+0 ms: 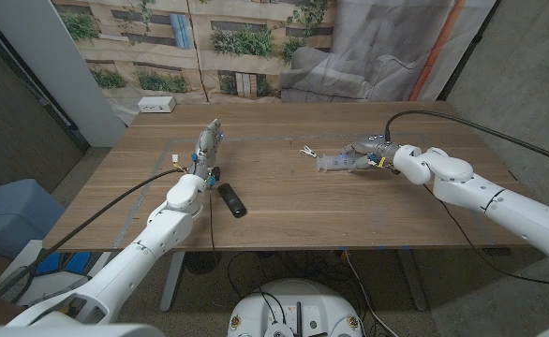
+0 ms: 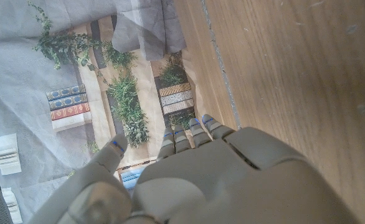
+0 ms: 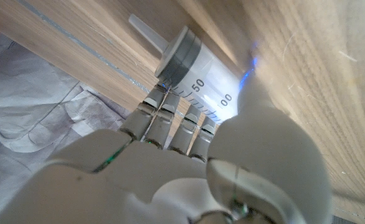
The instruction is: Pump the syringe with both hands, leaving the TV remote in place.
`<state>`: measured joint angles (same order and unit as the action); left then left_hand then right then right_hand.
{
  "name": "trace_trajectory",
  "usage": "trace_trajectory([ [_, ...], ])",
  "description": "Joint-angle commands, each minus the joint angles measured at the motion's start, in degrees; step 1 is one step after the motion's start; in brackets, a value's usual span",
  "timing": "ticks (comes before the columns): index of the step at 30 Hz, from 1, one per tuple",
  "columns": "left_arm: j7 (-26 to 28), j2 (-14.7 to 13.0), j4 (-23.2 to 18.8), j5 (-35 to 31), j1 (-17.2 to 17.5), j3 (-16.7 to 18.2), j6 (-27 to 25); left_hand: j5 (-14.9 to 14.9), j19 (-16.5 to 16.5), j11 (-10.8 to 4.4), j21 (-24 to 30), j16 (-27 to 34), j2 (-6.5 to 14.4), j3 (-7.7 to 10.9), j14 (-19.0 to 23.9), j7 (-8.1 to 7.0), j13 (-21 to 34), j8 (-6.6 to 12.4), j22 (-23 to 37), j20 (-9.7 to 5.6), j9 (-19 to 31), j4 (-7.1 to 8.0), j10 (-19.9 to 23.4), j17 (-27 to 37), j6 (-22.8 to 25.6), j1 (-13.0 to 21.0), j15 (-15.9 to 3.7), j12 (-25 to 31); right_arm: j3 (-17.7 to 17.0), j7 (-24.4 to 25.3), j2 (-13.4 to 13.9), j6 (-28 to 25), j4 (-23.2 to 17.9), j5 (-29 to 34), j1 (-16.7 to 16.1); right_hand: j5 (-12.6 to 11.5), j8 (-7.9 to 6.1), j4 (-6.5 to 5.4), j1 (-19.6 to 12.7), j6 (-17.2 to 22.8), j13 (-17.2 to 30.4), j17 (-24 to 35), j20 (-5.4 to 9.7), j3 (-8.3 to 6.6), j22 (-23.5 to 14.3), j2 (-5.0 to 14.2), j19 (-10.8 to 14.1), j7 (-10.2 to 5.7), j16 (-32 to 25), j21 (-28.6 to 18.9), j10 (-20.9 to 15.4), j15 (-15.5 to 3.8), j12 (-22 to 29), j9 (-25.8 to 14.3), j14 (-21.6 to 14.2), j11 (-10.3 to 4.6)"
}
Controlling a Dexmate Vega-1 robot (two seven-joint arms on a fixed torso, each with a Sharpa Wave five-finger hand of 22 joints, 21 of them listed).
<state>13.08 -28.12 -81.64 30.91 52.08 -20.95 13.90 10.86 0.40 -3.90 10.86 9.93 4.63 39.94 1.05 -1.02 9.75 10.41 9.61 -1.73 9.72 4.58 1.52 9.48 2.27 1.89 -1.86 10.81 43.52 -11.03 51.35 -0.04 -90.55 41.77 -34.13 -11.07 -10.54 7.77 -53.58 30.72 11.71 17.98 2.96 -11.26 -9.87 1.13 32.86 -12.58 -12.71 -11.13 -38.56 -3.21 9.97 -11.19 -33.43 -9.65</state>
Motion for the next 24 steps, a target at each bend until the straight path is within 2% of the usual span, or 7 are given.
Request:
trace_trajectory([
  [1, -0.5, 0.0, 0.7, 0.3, -0.2, -0.2, -0.3, 0.0, 0.4, -0.10, 0.3, 0.3, 3.7, 0.04, 0.2, -0.04, 0.1, 0.09, 0.1, -2.47, 0.2, 0.32, 0.3, 0.1, 0.6, -0.4, -0.98, 0.0, -0.1, -6.1, 0.5, -0.8, -2.1, -0.4, 1.3, -0.7, -0.10, 0.02, 1.1, -2.1, 0.0, 0.4, 1.21, 0.45, -0.1, -0.63, -0.8, -0.03, 0.3, 0.3, 2.1, -8.02, 0.0, 0.1, 2.1, 0.48],
  [2, -0.4, 0.0, 0.8, 0.2, -0.2, -0.2, -0.2, 0.0, 0.5, -0.06, 0.3, 0.3, 3.7, 0.03, 0.3, -0.07, 0.1, 0.09, 0.1, -2.47, 0.2, 0.35, 0.3, 0.1, 0.6, -0.5, -0.95, 0.0, -0.1, -6.9, 0.6, -0.8, -2.3, -0.5, 1.5, -1.0, -0.08, 0.14, 1.3, -3.7, 0.0, 0.6, 0.78, 0.50, -0.1, -0.82, -1.6, -0.01, 0.6, 0.4, 3.7, -7.64, 0.0, 0.1, 3.7, 1.48],
  [4, -0.6, 0.1, 1.1, 0.3, -0.4, -0.2, -0.1, 0.0, 0.5, -0.01, 0.3, 0.3, 3.7, 0.01, 0.3, -0.04, 0.1, 0.09, 0.1, -2.47, 0.2, 0.41, 0.3, 0.1, 0.6, -0.5, -0.88, 0.0, -0.1, -8.0, 0.7, -0.8, -2.7, -0.6, 1.7, -1.1, 0.10, 0.24, 1.6, -5.5, 0.0, 0.7, 0.23, 0.71, -0.1, -1.33, -2.4, 0.03, 0.9, 0.5, 5.3, -7.16, -0.1, 0.1, 5.2, 1.66],
  [9, -1.0, 0.4, 2.0, 0.3, -0.9, -0.5, 0.2, 0.0, 0.5, 0.00, 0.3, 0.3, 3.7, -0.01, 0.3, -0.06, 0.1, 0.08, 0.1, -2.49, 0.2, 0.52, 0.3, 0.1, 0.6, -0.6, -0.87, 0.0, -0.2, -10.7, 0.8, -0.7, -3.2, -1.4, 2.3, -2.1, 0.24, 0.21, 3.1, -11.2, 0.2, 0.8, -1.57, 1.22, -0.1, -2.88, -5.3, 0.28, 1.6, 0.7, 10.6, -4.23, 0.0, 0.1, 10.1, 3.38],
  [17, -1.7, 0.6, 3.0, 0.3, -1.5, -0.7, 0.5, 0.0, 0.5, -0.03, 0.3, 0.3, 3.8, -0.04, 0.3, -0.09, 0.1, 0.07, 0.1, -2.48, 0.2, 0.70, 0.3, 0.1, 0.7, -0.7, -0.69, 0.0, -0.3, -14.5, 0.3, -0.5, -3.1, -3.3, 3.5, -3.2, 0.19, -0.45, 6.2, -17.8, 0.4, 0.8, -3.28, 2.03, -0.1, -4.38, -9.3, 1.54, 1.9, 0.8, 17.7, -0.80, 0.0, 0.2, 15.9, 4.82],
  [18, -1.8, 0.6, 3.1, 0.3, -1.6, -0.7, 0.6, 0.0, 0.5, -0.03, 0.3, 0.3, 3.8, -0.05, 0.3, -0.07, 0.1, 0.06, 0.1, -2.48, 0.2, 0.74, 0.3, 0.2, 0.7, -0.8, -0.73, 0.0, -0.3, -15.1, 0.2, -0.7, -3.1, -3.4, 3.7, -3.4, 0.17, -0.56, 6.8, -18.9, 0.4, 0.7, -3.58, 2.19, -0.1, -4.60, -10.1, 1.77, 1.9, 0.8, 18.8, -0.30, 0.0, 0.2, 17.0, 5.46],
  [24, -2.4, 0.4, 3.6, 0.4, -1.9, -0.8, 0.6, 0.0, 0.5, 0.04, 0.2, 0.2, 3.8, -0.06, 0.3, -0.02, 0.1, 0.04, 0.1, -2.55, 0.2, 0.84, 0.4, 0.1, 0.7, -0.8, -0.73, 0.0, -0.4, -17.9, -0.1, -1.2, -3.0, -5.2, 4.6, -4.2, 0.30, -1.08, 9.3, -24.5, 0.5, 0.2, -4.87, 2.71, 0.0, -5.17, -15.0, 2.97, 2.2, 1.2, 24.3, 1.32, 0.1, 0.2, 22.1, 6.48],
])
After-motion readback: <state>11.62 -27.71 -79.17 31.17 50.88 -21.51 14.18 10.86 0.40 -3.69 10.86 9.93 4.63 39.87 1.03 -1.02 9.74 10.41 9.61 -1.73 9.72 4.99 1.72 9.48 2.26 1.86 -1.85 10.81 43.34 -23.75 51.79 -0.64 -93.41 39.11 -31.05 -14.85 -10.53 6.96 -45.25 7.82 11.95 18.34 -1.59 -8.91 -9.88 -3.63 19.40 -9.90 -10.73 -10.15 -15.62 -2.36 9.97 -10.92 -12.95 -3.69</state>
